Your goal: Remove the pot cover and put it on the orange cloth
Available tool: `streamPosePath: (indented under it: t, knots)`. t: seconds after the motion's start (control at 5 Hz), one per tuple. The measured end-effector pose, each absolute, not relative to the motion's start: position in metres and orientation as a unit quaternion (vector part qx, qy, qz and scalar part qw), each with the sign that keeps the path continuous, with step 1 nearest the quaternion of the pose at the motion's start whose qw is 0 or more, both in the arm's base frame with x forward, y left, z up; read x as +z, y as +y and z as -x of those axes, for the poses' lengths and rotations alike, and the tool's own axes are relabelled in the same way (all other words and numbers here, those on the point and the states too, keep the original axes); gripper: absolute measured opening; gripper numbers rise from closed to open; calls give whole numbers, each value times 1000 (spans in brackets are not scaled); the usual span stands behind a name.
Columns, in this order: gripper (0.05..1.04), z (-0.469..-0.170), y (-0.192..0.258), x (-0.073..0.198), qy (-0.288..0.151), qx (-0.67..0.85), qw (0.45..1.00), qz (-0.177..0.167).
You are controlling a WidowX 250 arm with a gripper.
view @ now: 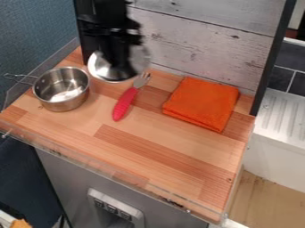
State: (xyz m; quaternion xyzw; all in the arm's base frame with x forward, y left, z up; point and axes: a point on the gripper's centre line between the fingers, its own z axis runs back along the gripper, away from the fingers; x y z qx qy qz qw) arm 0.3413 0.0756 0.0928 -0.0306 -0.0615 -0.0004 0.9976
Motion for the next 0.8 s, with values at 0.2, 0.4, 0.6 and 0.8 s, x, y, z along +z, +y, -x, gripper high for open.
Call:
streamPosePath:
  t: [0.2, 0.4, 0.6, 0.8]
  knots:
    - [283, -355, 35, 97, -61, -17, 997, 35]
    - [283, -370, -17, 75, -31, -38, 998, 34]
    - [283, -374, -42, 54, -7, -45, 999, 27]
    - [283, -380, -40, 36, 6, -38, 999, 20]
